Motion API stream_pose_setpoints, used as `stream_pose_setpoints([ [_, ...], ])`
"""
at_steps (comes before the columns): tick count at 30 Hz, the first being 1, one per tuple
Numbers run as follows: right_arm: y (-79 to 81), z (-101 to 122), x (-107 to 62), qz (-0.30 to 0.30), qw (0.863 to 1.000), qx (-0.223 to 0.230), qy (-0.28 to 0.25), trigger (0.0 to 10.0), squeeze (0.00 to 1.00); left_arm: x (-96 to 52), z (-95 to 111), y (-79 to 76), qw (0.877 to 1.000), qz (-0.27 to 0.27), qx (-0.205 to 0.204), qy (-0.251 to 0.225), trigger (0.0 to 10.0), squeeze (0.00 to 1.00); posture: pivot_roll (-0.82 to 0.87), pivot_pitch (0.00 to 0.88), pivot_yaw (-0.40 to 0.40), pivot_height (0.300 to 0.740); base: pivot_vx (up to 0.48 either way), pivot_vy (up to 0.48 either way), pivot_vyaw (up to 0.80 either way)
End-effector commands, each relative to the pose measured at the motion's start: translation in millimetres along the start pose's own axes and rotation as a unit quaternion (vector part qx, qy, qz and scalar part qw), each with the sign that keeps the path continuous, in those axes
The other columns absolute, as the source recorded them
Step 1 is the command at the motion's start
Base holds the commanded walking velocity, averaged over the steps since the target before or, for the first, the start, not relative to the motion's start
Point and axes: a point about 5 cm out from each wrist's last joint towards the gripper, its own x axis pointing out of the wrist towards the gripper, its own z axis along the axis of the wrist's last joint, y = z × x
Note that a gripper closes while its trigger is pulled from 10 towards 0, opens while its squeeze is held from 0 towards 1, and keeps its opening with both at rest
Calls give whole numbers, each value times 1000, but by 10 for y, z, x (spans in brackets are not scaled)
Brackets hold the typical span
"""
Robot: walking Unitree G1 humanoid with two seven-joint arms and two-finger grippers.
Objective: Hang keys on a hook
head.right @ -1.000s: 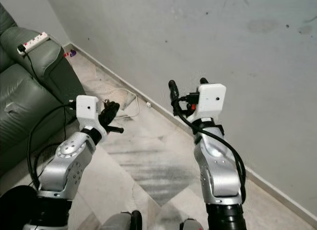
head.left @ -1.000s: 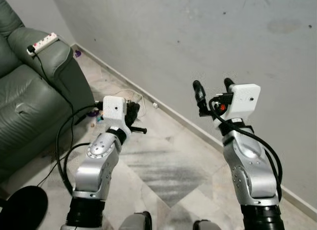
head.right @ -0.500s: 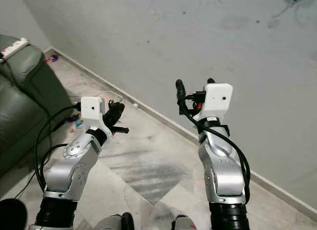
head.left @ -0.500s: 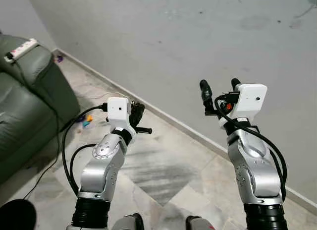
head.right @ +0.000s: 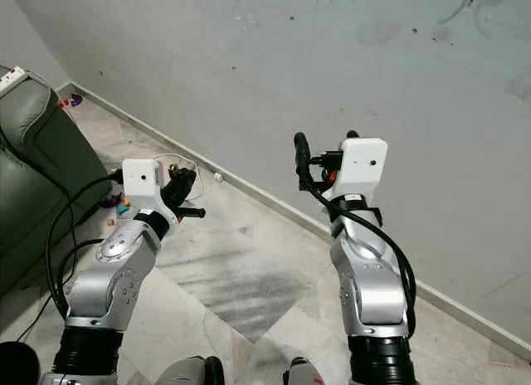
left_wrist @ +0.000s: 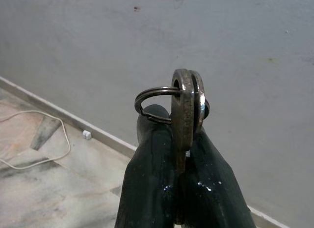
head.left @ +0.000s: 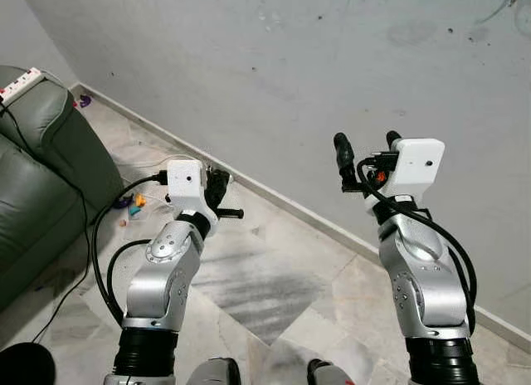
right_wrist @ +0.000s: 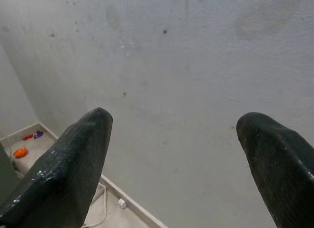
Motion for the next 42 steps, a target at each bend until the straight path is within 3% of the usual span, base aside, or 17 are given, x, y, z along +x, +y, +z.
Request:
stream_pose_setpoints([
  [1, 29, 16, 21, -1, 1000, 0, -6, 10000, 0, -16, 38, 46, 1000, 6, -1, -2, 10000, 0, -69, 176, 103, 740, 0, 0, -800],
  [24, 9, 7, 40, -15, 1000, 19, -5, 10000, 0, 55, 118, 116, 1000, 8, 10, -2, 10000, 0, -69, 179, 109, 740, 0, 0, -800],
  [30, 4, 26, 42, -18, 1000, 16, -11, 10000, 0, 54, 120, 94, 1000, 2, 13, -5, 10000, 0, -70, 184, 108, 740, 0, 0, 0],
  [36, 15, 10, 42, -16, 1000, 20, -3, 10000, 0, 62, 122, 102, 1000, 1, 2, -5, 10000, 0, -71, 185, 107, 740, 0, 0, -746],
  [42, 3, 14, 42, -17, 1000, 18, -4, 10000, 0, 72, 128, 116, 1000, 1, 3, -3, 10000, 0, -72, 187, 106, 740, 0, 344, -800],
])
